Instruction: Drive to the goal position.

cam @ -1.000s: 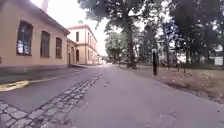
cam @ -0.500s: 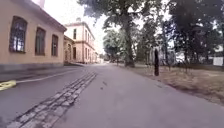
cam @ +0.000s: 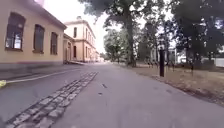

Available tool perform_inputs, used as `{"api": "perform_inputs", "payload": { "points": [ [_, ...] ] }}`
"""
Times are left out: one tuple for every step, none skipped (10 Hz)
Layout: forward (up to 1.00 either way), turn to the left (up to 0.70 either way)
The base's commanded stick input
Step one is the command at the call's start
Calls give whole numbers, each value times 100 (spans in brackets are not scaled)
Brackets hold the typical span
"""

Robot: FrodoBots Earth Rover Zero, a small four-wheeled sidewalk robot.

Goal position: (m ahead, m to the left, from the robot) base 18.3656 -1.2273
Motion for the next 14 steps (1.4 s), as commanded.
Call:
{"api": "perform_inputs", "payload": {
  "points": [
    [85, 1],
    [85, 1],
    [85, 1],
    [85, 1],
    [85, 1],
    [85, 1],
    [85, 1],
    [85, 1],
    [85, 1],
    [85, 1],
    [85, 1],
    [85, 1],
    [85, 1],
    [85, 1]
  ]
}}
